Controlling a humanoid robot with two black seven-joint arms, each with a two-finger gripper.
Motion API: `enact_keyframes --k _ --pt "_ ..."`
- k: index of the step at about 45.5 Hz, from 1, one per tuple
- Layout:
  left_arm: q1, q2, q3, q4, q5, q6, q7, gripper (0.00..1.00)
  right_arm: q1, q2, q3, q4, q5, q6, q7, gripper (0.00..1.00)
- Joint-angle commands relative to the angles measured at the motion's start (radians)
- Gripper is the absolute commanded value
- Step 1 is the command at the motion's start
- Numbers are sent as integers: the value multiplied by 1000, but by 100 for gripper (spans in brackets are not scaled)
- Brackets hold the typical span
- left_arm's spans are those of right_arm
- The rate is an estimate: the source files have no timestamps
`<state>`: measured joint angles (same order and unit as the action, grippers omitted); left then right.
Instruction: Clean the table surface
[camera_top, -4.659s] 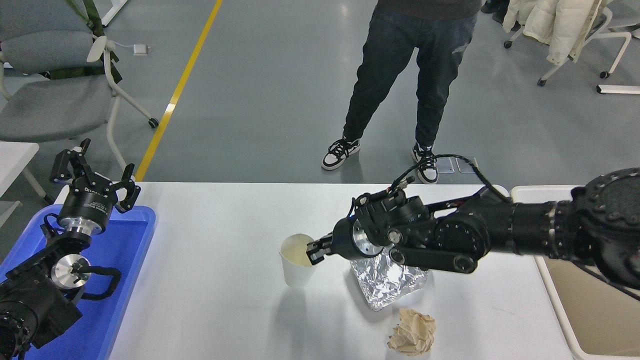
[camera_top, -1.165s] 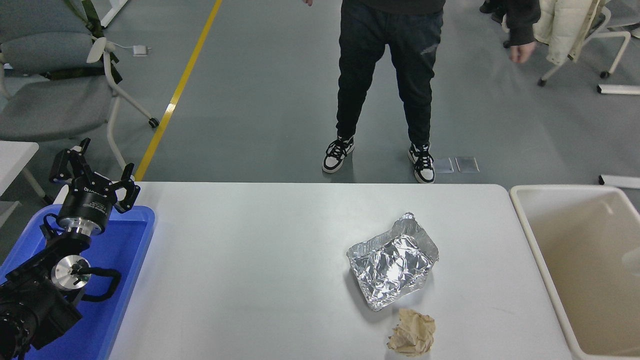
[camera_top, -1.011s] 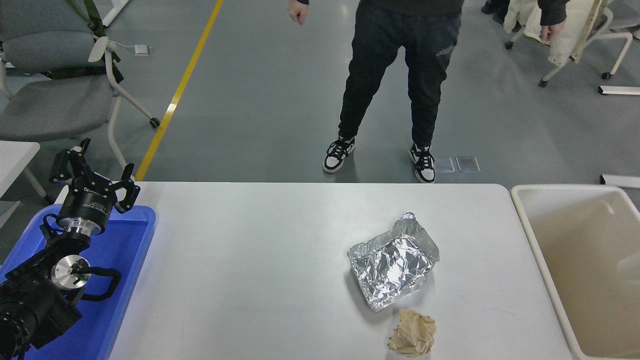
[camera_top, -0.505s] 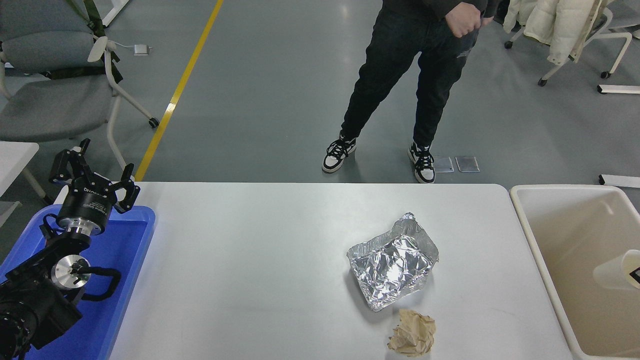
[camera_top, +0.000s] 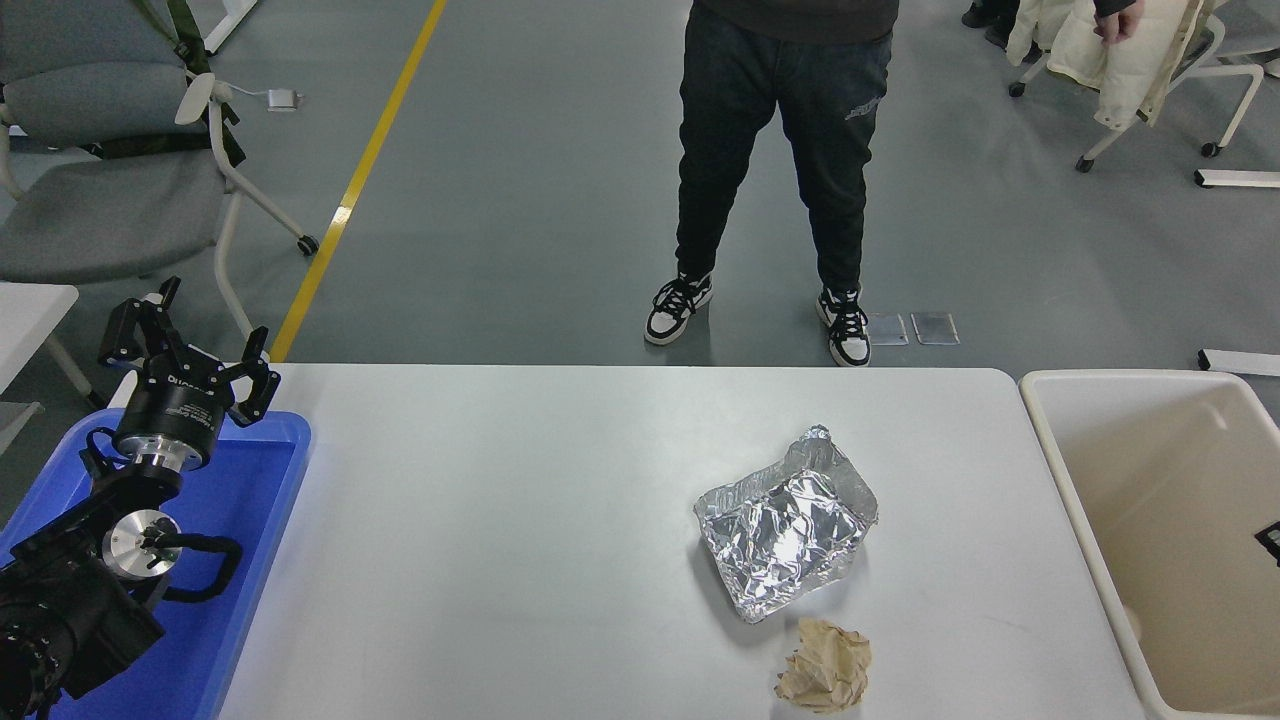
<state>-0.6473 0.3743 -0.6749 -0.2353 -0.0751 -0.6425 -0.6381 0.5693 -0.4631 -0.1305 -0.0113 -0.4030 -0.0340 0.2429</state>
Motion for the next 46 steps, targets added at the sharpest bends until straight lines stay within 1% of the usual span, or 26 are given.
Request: enact_keyframes --k 1,6,13,16,20,24,32,33,36,41,46 --pt "0 0 0 1 0 1 0 100 20 -2 2 -3 9 0 -2 100" --pt "0 0 0 1 0 3 0 100 26 -8 2 -3 50 2 -2 100" --pt "0 0 0 1 0 1 0 100 35 -8 9 4 185 3 4 100" --pt "0 0 0 1 0 3 0 100 44 -14 52 23 231 13 4 100" --pt "0 0 0 1 0 1 0 100 46 -12 176 30 240 13 7 100" --pt "0 0 0 1 0 1 0 100 47 -28 343 95 240 17 13 100" --pt "0 0 0 1 0 1 0 100 18 -120 672 364 236 19 26 100" --pt "0 0 0 1 0 1 0 100 -12 -132 748 431 233 19 26 100" --pt "0 0 0 -1 0 1 0 100 -68 -152 857 528 230 22 27 100" --pt "0 0 0 1 0 1 0 100 -120 -150 1017 625 222 74 27 100" --pt "0 0 0 1 0 1 0 100 -147 -128 1152 669 223 192 27 100"
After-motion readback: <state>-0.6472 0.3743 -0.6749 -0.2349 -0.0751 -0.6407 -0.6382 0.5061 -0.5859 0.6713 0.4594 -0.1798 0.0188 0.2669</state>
